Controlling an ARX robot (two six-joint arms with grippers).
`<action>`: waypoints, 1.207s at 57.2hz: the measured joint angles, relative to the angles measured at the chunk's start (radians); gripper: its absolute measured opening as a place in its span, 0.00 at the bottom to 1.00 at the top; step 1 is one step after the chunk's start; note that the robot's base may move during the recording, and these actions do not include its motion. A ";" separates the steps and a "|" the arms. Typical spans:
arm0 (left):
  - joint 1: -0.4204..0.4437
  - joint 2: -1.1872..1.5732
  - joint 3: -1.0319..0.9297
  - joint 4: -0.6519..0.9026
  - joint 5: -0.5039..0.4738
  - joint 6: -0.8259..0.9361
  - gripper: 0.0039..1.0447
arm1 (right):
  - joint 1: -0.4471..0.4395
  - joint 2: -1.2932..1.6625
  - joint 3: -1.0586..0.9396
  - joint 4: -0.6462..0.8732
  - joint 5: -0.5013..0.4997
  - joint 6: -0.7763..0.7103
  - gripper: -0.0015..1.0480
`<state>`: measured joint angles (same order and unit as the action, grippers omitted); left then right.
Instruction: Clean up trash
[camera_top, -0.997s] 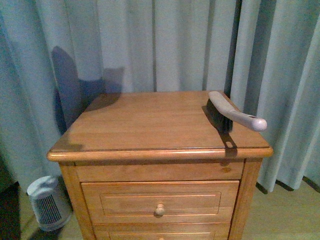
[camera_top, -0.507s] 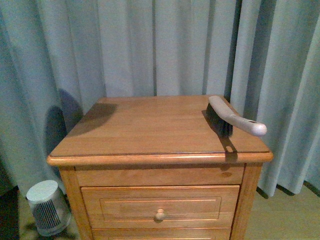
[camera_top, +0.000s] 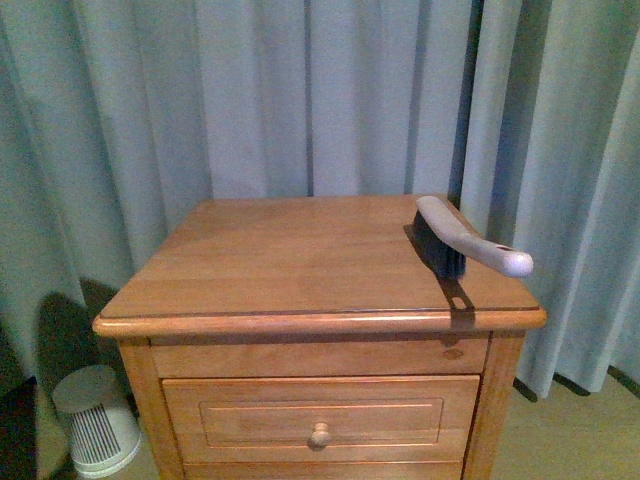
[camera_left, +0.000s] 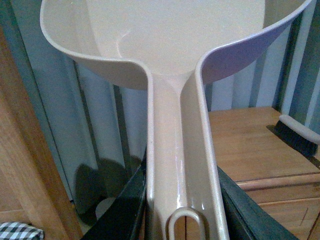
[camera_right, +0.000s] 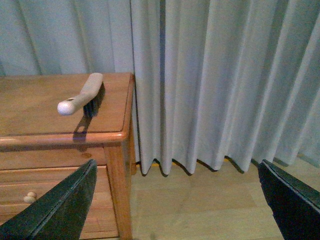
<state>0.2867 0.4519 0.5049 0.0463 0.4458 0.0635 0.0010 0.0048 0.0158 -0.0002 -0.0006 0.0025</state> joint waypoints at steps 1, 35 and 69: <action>-0.001 0.000 0.000 0.000 0.000 0.000 0.27 | 0.000 0.000 0.000 0.000 0.000 0.000 0.93; -0.003 0.000 0.000 0.000 -0.001 0.000 0.27 | 0.305 0.877 0.757 -0.218 0.217 0.242 0.93; -0.003 0.000 0.000 0.000 -0.001 0.000 0.27 | 0.369 1.699 1.398 -0.470 0.191 0.418 0.93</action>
<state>0.2832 0.4515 0.5045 0.0463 0.4450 0.0631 0.3702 1.7039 1.4143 -0.4706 0.1902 0.4202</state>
